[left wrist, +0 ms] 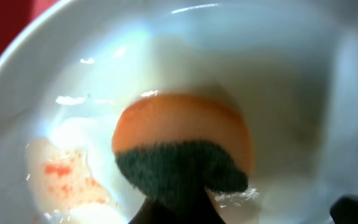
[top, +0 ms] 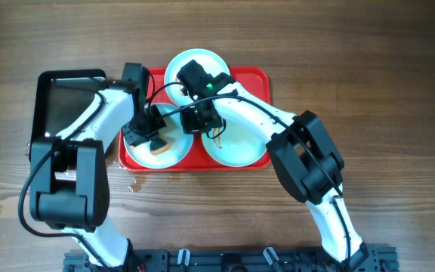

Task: Clean dirty plates on tray and stack at the side
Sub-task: 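Hold the plate with the right gripper and scrub it with the sponge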

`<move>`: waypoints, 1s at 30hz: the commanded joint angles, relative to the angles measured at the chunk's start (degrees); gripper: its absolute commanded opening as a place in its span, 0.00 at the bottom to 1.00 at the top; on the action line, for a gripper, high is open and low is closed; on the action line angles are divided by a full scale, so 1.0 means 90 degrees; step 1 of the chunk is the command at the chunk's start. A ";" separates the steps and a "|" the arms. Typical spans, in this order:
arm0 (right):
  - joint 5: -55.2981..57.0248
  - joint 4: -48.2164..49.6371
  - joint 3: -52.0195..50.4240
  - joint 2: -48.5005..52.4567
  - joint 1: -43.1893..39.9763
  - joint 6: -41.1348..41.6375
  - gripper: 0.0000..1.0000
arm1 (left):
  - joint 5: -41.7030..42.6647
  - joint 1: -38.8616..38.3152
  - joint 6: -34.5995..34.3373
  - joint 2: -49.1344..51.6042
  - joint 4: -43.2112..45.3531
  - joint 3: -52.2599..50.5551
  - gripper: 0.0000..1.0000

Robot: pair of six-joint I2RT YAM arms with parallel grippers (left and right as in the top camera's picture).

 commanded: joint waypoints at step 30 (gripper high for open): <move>0.0197 -0.0163 0.0002 0.0051 0.0002 -0.0010 0.04 | -0.2443 0.0005 -0.1219 -0.1868 -0.0697 0.0063 0.04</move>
